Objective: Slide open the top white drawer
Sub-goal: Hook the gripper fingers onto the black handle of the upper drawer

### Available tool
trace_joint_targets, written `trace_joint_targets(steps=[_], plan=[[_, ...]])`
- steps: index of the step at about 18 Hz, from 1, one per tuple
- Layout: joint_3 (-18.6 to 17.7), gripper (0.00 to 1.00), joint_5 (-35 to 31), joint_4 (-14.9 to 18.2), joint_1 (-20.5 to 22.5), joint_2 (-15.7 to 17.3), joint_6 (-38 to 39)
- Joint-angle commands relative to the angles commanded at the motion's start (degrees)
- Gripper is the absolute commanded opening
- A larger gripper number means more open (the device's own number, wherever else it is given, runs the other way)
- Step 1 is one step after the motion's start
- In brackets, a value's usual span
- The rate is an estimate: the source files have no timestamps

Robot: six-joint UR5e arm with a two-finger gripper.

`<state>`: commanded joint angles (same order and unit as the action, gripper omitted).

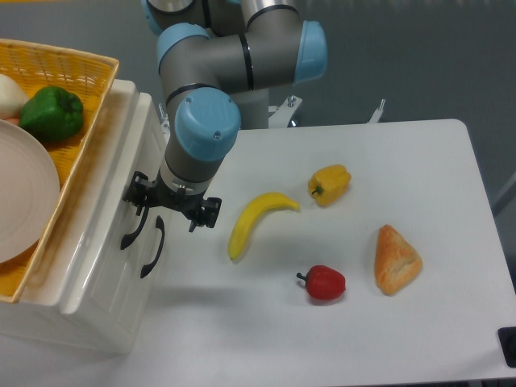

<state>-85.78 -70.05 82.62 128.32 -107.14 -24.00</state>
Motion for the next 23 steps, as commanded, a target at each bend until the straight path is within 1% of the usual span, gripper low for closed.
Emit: trace_joint_targets(steps=[19,23], plan=[[0.0,1.0,-0.26,-0.18,-0.26,-0.7,-0.44],[0.09,1.0,-0.53,-1.05,-0.09,-0.44,-0.53]])
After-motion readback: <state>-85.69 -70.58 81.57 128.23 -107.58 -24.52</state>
